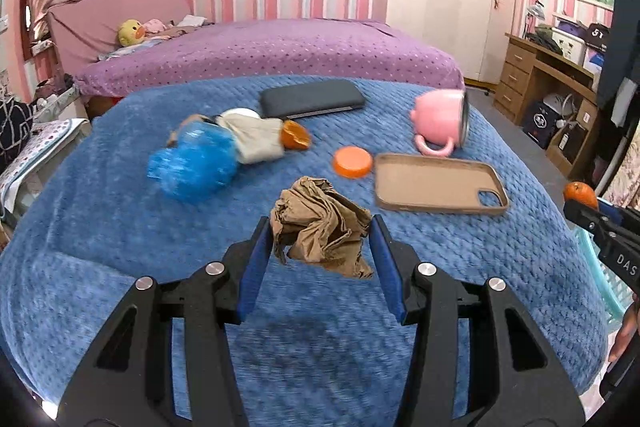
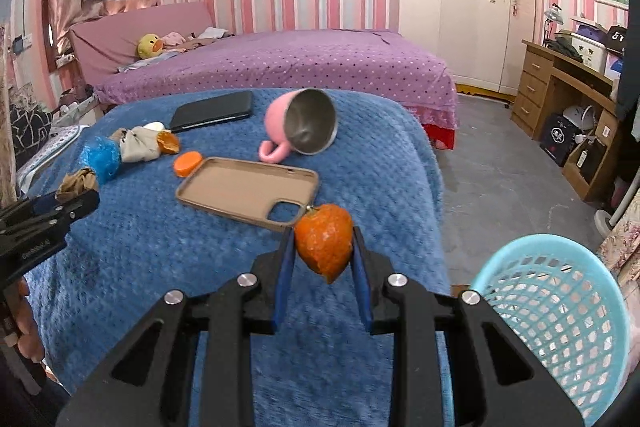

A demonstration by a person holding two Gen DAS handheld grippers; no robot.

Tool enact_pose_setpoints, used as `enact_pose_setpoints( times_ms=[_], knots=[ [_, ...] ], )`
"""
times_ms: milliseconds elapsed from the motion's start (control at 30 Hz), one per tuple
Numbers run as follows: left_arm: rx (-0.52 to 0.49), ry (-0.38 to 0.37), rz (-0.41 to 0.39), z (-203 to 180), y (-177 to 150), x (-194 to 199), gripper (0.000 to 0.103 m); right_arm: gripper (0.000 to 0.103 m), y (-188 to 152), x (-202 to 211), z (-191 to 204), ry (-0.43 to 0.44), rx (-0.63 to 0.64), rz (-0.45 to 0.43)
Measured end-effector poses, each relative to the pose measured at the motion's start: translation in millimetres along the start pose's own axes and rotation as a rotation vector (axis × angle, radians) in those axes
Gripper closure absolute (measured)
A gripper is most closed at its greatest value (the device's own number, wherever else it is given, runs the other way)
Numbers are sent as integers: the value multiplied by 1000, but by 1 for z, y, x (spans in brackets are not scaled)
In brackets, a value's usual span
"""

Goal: Collect trash
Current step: 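Carry the tangerine in the right tool and the stocking in the left tool over the blue basket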

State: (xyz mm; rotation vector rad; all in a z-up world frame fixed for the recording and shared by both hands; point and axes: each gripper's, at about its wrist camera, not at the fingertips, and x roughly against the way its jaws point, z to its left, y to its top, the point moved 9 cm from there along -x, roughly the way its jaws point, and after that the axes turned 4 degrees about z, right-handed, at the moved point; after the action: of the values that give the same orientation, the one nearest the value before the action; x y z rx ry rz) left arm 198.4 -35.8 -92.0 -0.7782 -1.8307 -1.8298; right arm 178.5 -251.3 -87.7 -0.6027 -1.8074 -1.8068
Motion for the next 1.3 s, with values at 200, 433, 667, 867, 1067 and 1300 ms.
enact_pose_setpoints(
  times_ms=[200,433,667,867,1067,1300],
  knots=[
    [-38,-2,16,-20,-3,-9,54,75,-4,1,-29,-19,-22,8],
    [-34,-14,20,-32,-3,-13,54,75,-8,4,-55,-48,-44,10],
    [-36,-11,27,-44,-6,-14,54,75,-12,11,-72,-58,-62,5],
    [-53,-9,-4,-66,3,-5,54,75,-17,22,-94,-74,-81,-8],
    [-66,-38,-31,-104,12,7,54,75,-28,38,-134,-124,-109,-15],
    [-153,-105,-54,-188,7,15,54,75,-46,54,-185,-188,-125,1]
  ],
)
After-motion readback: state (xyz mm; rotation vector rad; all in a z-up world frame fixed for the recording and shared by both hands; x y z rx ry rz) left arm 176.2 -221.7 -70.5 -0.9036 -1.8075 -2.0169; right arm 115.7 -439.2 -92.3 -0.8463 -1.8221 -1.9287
